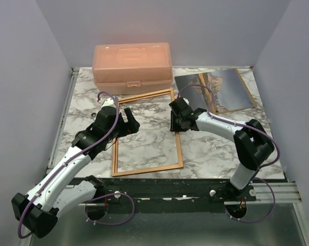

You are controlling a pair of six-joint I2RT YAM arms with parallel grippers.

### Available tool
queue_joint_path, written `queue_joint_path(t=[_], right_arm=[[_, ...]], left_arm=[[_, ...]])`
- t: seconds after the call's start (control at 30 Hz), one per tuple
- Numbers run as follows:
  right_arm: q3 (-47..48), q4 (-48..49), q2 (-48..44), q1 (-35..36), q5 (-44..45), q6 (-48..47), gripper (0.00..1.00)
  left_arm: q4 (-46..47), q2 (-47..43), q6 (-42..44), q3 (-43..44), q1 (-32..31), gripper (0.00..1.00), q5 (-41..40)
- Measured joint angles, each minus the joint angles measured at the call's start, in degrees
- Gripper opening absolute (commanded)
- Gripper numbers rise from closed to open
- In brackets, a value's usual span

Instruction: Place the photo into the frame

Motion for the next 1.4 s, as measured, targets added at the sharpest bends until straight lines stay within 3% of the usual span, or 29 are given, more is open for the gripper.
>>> queue_joint_path(t=[0.2,0.4,0.53,0.67,0.8,1.03,1.07,1.23,1.4], right_arm=[[0.0,-0.17,2.6,-0.02,2.45,-0.13,0.63],[-0.02,-0.2,3.28,-0.26,3.61,-0.13,0.68],[-0.22,-0.17,3.28,-0.26,3.8,-0.09,0.62],[-1.55,-0.11,3.28,-0.26,3.78,-0.13,0.37],[-2.38,0.33,3.39,-0.24,3.76,0.37,0.32],[-2.38,0.46,3.43,-0.24,4.66,0.37,0.32],[-2.38,0.46,3.43,-0.24,4.81,0.37,0.34],[-2.38,-0.04,3.43,-0.26,5.18,0.35,0.65],[-3.96,-0.44,0.87,-0.26,5.01,0.76,0.82]], left_arm=[[0.02,0.2,0.22,0.0,0.0,0.88,0.37],[0.04,0.24,0.22,0.0,0.0,0.88,0.61],[0.09,0.24,0.22,-0.07,0.0,0.88,0.63],[0.13,0.26,0.2,-0.46,0.02,0.88,0.79],[0.15,0.26,0.2,-0.63,0.02,0.88,1.29],[0.33,0.26,0.2,-0.63,0.02,0.88,2.08],[0.33,0.26,0.2,-0.63,0.0,0.88,2.12],[0.61,0.26,0.2,-0.85,0.0,0.92,2.64],[2.21,0.2,0.04,-2.62,0.02,0.98,4.26]])
